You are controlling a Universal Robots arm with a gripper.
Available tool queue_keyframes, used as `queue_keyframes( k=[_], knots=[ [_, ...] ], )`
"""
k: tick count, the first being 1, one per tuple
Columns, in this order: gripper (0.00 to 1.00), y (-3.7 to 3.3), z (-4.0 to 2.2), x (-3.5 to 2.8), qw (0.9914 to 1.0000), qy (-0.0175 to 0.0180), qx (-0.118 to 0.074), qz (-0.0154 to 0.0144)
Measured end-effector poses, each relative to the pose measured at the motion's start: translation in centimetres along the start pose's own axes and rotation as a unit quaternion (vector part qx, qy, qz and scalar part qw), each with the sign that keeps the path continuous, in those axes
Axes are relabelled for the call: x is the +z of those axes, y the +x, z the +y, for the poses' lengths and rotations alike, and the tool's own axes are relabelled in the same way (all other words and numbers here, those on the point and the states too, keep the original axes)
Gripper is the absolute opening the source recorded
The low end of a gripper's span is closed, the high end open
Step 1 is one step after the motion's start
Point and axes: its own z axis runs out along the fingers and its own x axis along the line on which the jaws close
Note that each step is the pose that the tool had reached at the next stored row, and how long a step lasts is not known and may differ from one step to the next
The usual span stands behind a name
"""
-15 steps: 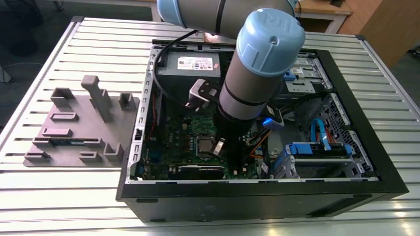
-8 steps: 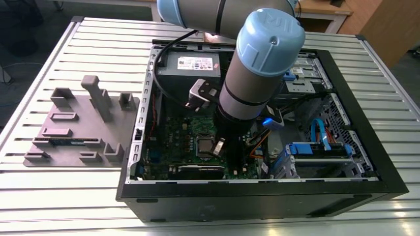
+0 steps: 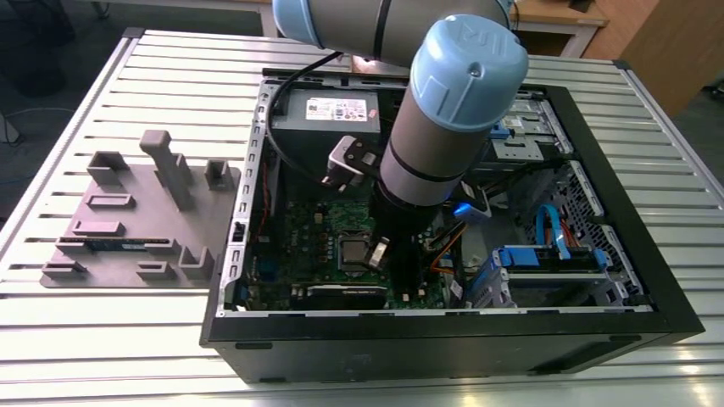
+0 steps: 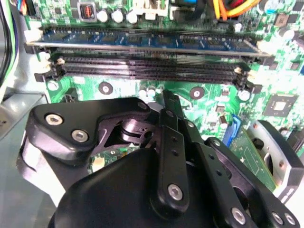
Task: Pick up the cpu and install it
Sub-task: 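Install the first cpu locking lever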
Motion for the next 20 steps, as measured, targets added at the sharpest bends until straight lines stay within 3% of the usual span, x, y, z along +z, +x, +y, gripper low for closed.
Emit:
queue_keyframes(
  k=[10, 17, 20],
  knots=[
    [0.11, 0.07, -0.11, -0.06, 1.0, -0.0008, 0.0, -0.0016],
    [0.11, 0.09, -0.04, -0.89, 0.99999, -0.0017, -0.001, -0.0034],
    [0.11, 0.09, -0.04, -0.9, 0.99999, -0.0017, -0.001, -0.0035]
  ],
)
